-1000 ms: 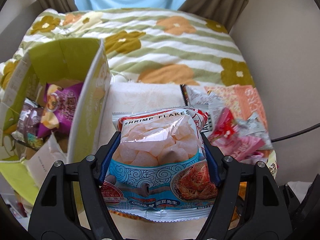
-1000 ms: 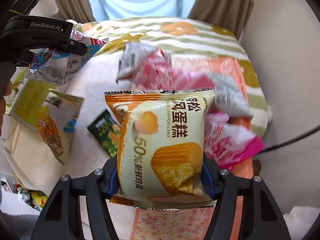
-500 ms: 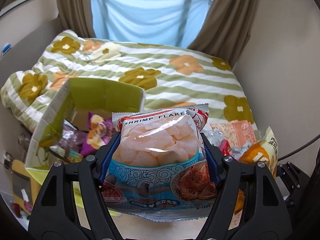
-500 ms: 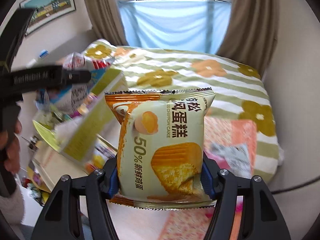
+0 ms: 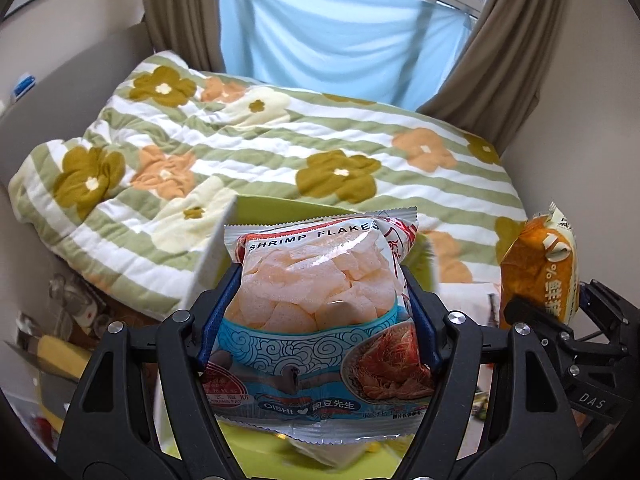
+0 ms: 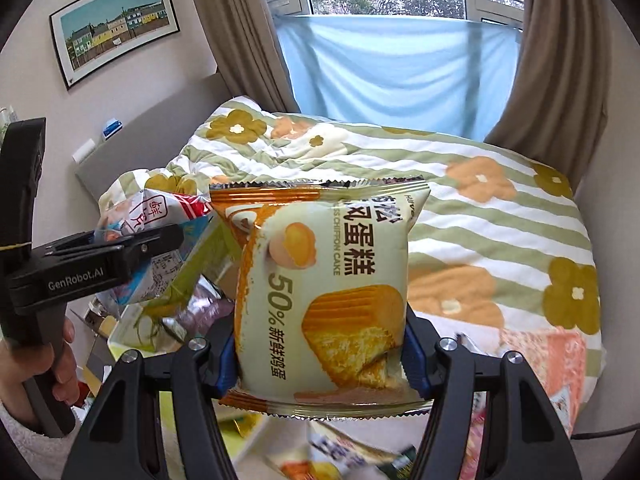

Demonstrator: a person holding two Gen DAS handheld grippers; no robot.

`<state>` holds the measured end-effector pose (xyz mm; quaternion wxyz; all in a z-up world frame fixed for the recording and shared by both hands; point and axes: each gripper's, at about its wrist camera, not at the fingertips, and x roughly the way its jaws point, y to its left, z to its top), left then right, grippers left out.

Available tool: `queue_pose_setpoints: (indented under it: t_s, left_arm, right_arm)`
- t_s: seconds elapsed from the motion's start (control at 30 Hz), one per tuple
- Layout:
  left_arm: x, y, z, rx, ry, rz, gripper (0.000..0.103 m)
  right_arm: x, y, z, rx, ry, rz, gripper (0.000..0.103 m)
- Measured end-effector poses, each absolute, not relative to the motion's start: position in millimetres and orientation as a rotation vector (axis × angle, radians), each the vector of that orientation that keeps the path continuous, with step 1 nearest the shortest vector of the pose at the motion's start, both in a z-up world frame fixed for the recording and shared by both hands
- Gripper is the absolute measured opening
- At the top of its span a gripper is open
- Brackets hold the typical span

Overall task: Organize snacks
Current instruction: 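Carry both bags over the cardboard box and open both tools to drop them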

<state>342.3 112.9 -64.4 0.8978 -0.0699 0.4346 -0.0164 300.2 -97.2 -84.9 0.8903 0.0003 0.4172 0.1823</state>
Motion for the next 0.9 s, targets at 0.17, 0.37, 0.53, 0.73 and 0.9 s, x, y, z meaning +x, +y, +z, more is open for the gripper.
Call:
queue_pose_setpoints:
  t_s: [0.17,0.37,0.53,0.73,0.9]
  left_arm:
    - [382.6,144.5,-89.8,-0.136,0.960,-0.097,0.071]
    - [419.8,151.0,-128.9,-0.101,1.060,-0.170,0.073]
    - [429.9,154.6,-151.5,-0.113,1.114,-0.201,0.103]
    - [411.3,162.3,-159.3,-0.119,1.127,-0.192,0.103]
    - [390.8,168.9,-159.6,-0.150,1.121,-0.177,0.103]
  right_arm:
    - [331.7,-55.3,-98.2,0.012,0.908,0.366,0.061]
    - [355.6,-39.8,-121.2,0.068,0.977,0.294,0.061]
    - [366.0,-40.3,-135.1,0.098,1.026,0.242,0.061]
    - [369.4,-37.6,-151.8,0.107,1.079,0.246,0.061]
    - [371.3,-36.2,-165.0,0.118,1.126,0.263,0.061]
